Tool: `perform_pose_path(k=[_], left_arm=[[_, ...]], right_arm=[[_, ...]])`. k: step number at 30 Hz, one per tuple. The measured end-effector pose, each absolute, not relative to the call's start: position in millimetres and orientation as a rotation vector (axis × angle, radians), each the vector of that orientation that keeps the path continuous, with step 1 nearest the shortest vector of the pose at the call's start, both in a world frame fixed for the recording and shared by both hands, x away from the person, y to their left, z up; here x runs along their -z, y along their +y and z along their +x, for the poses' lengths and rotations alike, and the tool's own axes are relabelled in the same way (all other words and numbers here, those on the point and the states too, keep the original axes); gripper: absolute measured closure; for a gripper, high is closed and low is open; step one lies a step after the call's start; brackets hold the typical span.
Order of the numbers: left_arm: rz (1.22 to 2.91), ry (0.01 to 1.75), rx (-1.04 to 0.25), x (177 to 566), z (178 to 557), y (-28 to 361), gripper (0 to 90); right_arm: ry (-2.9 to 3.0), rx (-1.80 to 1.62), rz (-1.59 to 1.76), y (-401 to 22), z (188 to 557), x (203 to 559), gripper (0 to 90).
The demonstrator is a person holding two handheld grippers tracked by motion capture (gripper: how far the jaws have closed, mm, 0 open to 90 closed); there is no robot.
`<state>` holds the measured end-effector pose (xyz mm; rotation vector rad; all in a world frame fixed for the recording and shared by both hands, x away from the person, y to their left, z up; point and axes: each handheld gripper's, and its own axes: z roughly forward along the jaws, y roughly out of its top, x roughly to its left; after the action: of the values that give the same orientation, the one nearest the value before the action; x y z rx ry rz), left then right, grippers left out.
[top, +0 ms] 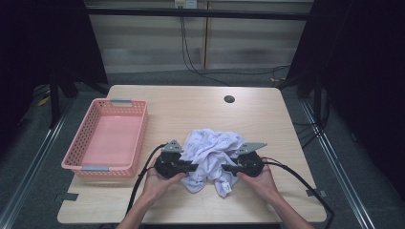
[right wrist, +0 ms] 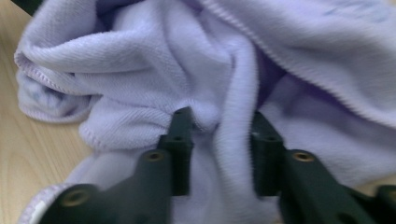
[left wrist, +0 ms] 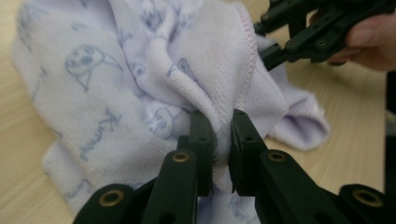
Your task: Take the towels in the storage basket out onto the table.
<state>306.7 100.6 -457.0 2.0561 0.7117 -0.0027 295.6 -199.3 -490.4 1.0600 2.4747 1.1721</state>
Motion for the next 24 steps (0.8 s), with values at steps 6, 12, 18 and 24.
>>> perform_pose_path(k=[6, 12, 18, 24], left_arm=[[1.946, 0.701, 0.001, 432, 311, 119, 82.5], [1.857, 0.727, -0.078, 404, 319, 136, 83.0], [1.845, 0.707, -0.152, 376, 324, 143, 83.2], [1.772, 0.683, -0.218, 335, 333, 150, 83.3]], right_arm=[[2.412, -1.216, 1.092, -215, 299, 476, 78.9], [2.343, -1.219, 1.119, -242, 301, 463, 85.2], [2.335, -1.195, 1.094, -245, 292, 450, 85.9], [2.179, -1.208, 1.155, -274, 313, 415, 86.0]])
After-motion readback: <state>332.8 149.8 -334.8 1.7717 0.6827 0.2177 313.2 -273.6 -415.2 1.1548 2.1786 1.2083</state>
